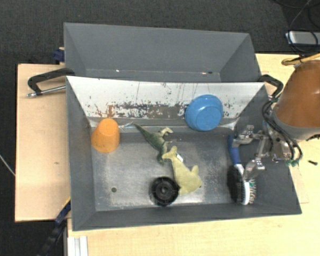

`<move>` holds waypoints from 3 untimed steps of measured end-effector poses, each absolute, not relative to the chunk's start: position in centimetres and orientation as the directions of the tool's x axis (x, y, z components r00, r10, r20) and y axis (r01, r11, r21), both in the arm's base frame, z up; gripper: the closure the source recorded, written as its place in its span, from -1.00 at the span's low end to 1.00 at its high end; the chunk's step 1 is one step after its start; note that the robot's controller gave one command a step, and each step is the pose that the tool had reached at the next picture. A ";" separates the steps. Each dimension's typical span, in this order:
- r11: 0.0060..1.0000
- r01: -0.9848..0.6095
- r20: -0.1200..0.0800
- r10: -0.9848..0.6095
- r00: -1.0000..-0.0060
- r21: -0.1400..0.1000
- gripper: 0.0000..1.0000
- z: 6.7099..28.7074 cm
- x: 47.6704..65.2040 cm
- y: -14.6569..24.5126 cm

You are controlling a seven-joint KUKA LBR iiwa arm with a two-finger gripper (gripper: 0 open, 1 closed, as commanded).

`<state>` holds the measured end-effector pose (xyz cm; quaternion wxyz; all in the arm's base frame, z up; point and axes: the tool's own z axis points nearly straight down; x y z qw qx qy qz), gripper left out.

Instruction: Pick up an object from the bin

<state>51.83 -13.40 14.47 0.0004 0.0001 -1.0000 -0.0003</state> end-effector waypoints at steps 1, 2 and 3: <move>0.956 -0.295 -0.011 -0.295 -0.956 -0.004 -1.00 20.0 52.4 -10.7; 0.820 -0.573 -0.007 -0.573 -0.820 0.000 -1.00 8.9 57.8 -10.0; 0.736 -0.677 -0.010 -0.677 -0.736 -0.003 -1.00 9.3 60.1 -3.1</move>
Offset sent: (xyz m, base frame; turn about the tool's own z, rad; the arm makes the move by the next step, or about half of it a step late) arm 0.0027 0.0259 0.0526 -0.2983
